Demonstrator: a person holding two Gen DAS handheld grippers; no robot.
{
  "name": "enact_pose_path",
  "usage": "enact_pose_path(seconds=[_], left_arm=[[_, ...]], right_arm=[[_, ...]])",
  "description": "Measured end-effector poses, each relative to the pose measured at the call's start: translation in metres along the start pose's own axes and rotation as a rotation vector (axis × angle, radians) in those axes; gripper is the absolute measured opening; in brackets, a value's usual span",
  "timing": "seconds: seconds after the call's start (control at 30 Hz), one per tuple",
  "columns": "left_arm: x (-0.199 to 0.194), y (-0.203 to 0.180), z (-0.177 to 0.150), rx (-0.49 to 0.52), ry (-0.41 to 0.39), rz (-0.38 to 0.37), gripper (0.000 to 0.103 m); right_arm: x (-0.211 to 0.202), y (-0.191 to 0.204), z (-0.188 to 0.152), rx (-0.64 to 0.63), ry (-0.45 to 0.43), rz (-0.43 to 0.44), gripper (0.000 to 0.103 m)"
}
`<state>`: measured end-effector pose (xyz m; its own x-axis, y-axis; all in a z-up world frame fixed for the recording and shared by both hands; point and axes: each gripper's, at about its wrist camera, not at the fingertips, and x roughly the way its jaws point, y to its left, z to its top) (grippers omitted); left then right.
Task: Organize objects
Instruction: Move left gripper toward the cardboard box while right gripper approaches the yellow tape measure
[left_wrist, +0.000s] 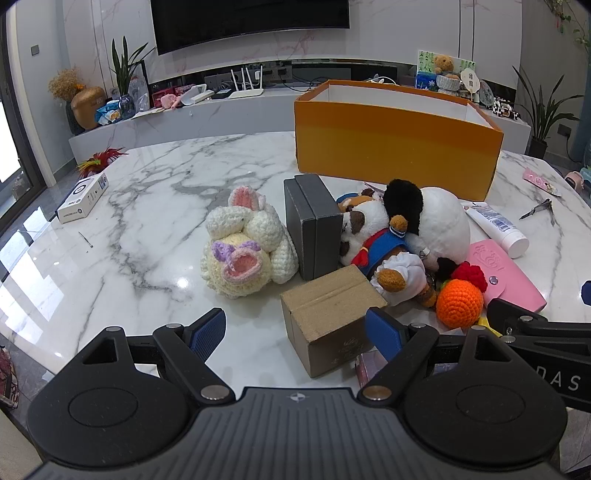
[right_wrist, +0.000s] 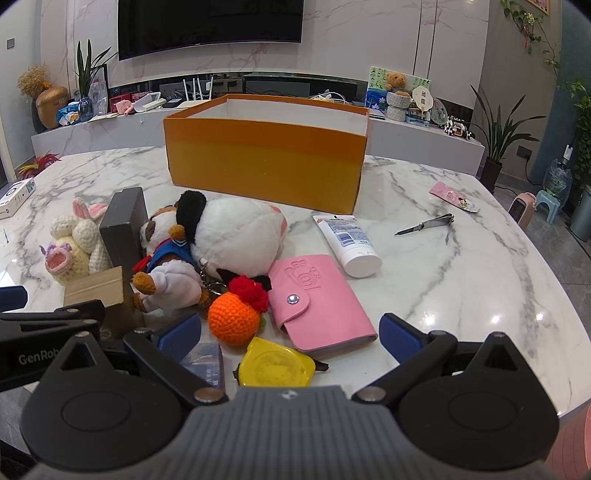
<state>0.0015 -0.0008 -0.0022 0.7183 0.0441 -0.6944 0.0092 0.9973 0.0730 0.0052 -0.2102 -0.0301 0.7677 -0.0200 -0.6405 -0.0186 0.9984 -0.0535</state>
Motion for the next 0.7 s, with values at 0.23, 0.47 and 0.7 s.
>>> enact_pose_path(seconds=[0.23, 0.47, 0.7], left_arm=[[-0.001, -0.002, -0.001, 0.017, -0.009, 0.012, 0.098], [0.000, 0.000, 0.000, 0.016, -0.003, 0.007, 0.098], [-0.001, 0.007, -0.002, 0.029, -0.004, -0.003, 0.098]], right_arm=[[0.000, 0.000, 0.000, 0.000, -0.001, 0.000, 0.102], [0.000, -0.002, 0.000, 0.004, -0.004, 0.006, 0.102], [0.002, -0.031, 0.001, 0.067, -0.006, -0.002, 0.102]])
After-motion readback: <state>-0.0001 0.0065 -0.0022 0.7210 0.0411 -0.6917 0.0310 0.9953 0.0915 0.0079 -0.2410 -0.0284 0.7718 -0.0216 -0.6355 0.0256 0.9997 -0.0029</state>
